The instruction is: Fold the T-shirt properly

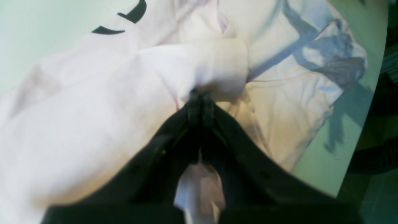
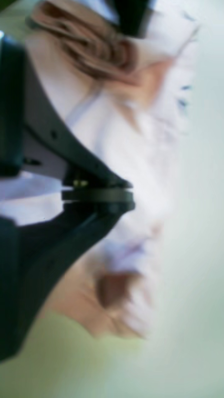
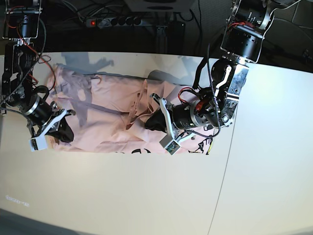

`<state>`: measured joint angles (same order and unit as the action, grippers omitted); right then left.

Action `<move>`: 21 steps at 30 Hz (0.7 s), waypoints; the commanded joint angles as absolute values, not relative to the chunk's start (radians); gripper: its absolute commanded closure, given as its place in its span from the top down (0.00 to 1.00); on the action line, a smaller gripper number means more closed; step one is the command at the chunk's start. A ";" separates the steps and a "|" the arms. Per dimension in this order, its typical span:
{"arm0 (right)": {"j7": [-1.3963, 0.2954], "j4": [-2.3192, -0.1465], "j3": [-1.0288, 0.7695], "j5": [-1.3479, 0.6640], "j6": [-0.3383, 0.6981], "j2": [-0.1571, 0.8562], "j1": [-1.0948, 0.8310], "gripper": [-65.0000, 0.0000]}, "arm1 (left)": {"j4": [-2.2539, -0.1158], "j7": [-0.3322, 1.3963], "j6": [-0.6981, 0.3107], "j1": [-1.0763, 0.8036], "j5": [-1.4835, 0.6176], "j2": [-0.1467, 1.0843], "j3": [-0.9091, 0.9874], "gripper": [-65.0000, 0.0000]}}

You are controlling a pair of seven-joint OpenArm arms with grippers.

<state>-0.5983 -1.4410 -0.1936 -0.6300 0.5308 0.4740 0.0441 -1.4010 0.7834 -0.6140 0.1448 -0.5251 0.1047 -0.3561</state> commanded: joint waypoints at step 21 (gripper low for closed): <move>-0.444 -1.012 -0.202 -0.513 0.576 0.463 0.241 0.00 | -1.416 0.777 -0.633 0.167 -0.540 0.100 -0.354 0.00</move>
<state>-0.4599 -1.0031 -0.1947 -0.5076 0.5316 0.4454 0.2218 -1.4002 0.7959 -0.6140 0.1448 -0.5240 0.1051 -0.3561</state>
